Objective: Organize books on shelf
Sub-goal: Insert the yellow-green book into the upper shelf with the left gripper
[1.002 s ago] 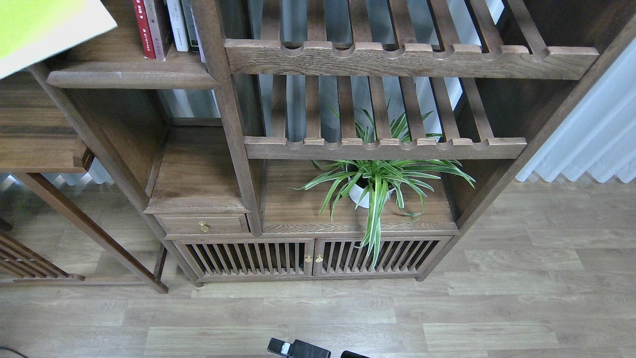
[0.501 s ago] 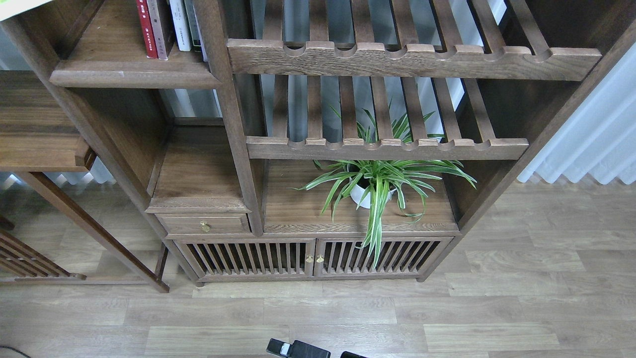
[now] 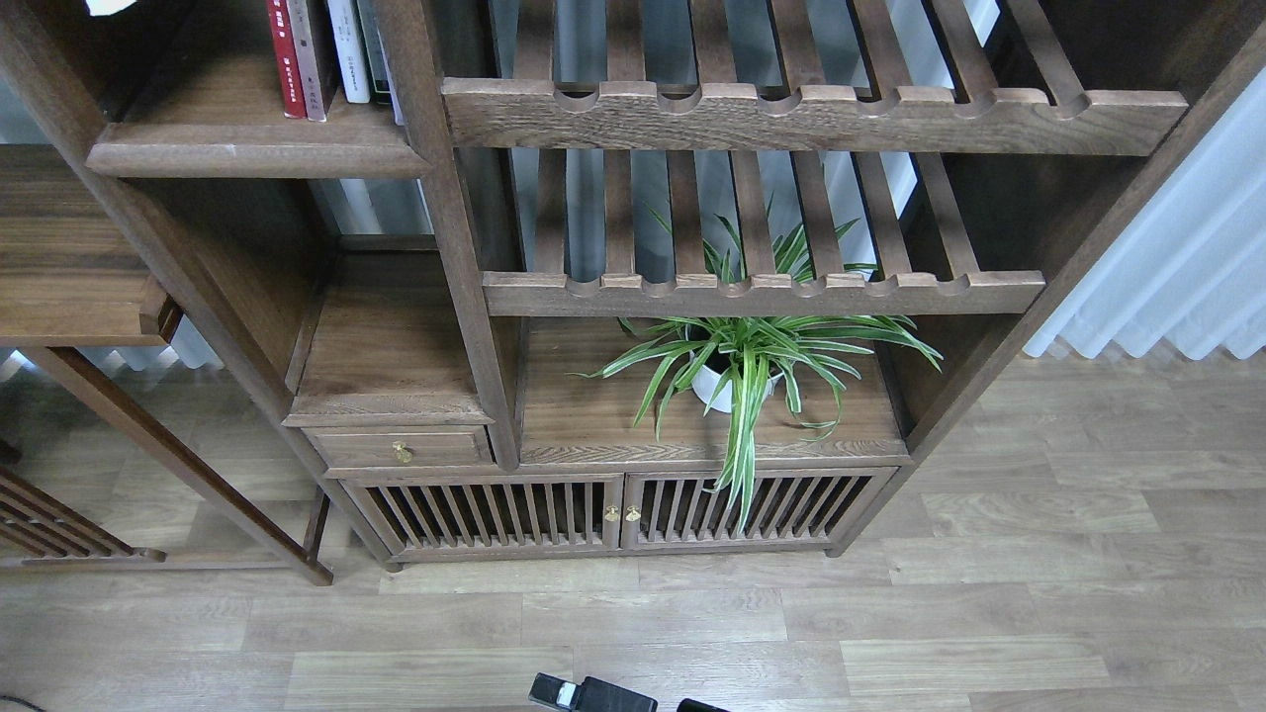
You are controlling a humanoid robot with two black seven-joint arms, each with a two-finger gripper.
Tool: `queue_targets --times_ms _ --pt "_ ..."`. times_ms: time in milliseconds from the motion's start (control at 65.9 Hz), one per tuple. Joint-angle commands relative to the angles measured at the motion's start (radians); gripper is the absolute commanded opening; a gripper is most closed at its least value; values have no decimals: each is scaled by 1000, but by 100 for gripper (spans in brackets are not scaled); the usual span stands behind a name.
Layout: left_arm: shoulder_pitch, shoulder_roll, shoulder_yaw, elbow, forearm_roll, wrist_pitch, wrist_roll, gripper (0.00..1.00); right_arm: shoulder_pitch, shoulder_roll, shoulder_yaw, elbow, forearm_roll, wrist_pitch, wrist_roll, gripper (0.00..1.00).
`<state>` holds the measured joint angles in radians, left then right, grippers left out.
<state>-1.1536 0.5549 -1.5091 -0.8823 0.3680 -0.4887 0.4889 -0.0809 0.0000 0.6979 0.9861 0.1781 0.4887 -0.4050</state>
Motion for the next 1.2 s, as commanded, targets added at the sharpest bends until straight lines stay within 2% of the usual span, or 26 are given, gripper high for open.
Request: queue_targets --times_ms 0,334,364,470,562,622,835,865,971,1184 --pt "-17 5 12 39 2 0 0 6 0 0 0 0 0 0 2 100" --pt "-60 -35 38 74 26 0 0 6 0 0 0 0 0 0 2 100" --pt "-64 -41 38 72 28 0 -10 6 0 0 0 2 0 0 2 100" --pt "-70 -44 58 74 37 0 -61 6 -2 0 0 2 0 0 2 100" --pt "-74 -46 79 75 48 0 -133 6 -2 0 0 2 0 0 2 100" --pt "-74 -46 90 75 48 0 -164 6 -2 0 0 2 0 0 2 100" --pt "-77 -47 101 103 48 0 -246 6 -2 0 0 3 1 0 2 100" --pt "-77 -49 108 124 48 0 -283 6 -2 0 0 3 1 0 2 100" --pt "-77 -69 122 163 48 0 -341 6 -4 0 0 5 1 0 2 100" --pt "-78 -112 145 226 45 0 -400 6 -4 0 0 5 1 0 2 100"
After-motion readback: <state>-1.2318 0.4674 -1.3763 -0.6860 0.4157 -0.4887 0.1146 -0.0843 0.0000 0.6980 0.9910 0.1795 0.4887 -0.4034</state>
